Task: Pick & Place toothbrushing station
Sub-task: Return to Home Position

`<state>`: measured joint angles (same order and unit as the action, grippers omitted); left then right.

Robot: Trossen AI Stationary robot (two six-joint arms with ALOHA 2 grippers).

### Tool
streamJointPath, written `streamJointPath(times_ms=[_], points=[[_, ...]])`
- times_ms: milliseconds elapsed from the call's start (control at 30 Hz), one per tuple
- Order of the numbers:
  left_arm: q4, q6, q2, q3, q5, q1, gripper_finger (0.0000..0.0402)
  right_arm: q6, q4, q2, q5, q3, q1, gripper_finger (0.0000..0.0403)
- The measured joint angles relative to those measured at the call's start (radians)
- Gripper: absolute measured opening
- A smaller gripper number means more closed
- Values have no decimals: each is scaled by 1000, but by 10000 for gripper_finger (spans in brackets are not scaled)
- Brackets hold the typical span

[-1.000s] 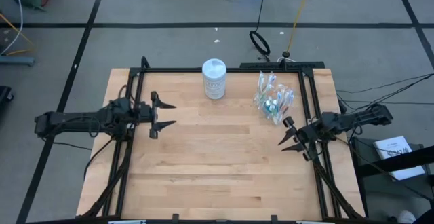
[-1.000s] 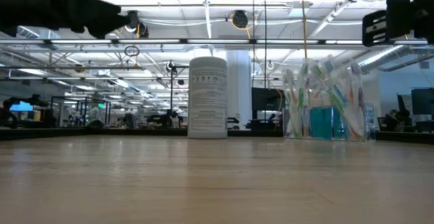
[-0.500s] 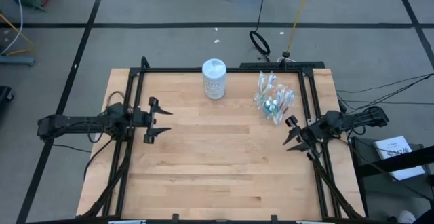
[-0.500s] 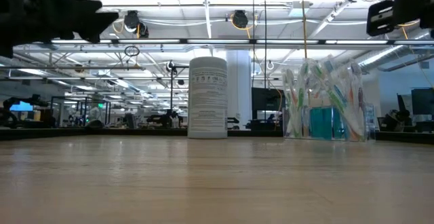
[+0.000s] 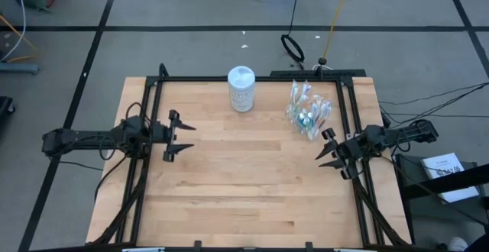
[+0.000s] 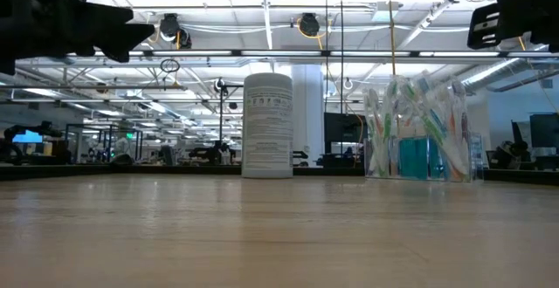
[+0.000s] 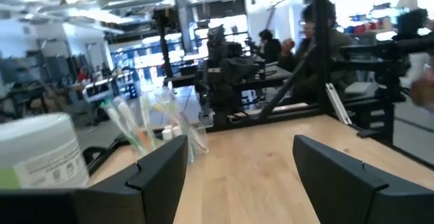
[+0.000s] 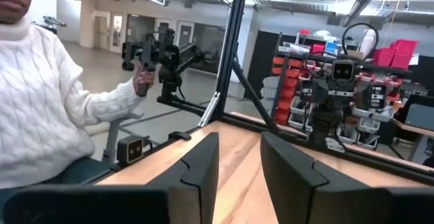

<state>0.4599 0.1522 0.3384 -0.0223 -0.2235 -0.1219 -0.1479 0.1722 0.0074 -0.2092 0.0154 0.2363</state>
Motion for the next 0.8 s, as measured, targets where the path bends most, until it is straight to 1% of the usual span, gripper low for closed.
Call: streamJointPath(times_ms=[67, 233, 400, 567, 633, 700, 800], points=[[-17, -23, -13, 0, 26, 0, 271, 5, -1, 0, 0, 0, 0, 100], [-158, -72, -60, 0, 130, 0, 271, -1, 0, 0, 0, 0, 0, 100], [-241, -83, -143, -1, 119, 0, 271, -3, -1, 0, 0, -1, 0, 100], [-434, -88, -259, -1, 131, 0, 271, -3, 0, 0, 0, -1, 0, 100], [-455, -91, -301, -1, 148, 0, 271, -3, -1, 0, -1, -1, 0, 100], [-456, -63, -332, -1, 152, 0, 271, -3, 0, 0, -1, -1, 0, 100], [-457, -21, -333, -1, 158, 0, 271, -3, -1, 0, -1, -1, 0, 100]])
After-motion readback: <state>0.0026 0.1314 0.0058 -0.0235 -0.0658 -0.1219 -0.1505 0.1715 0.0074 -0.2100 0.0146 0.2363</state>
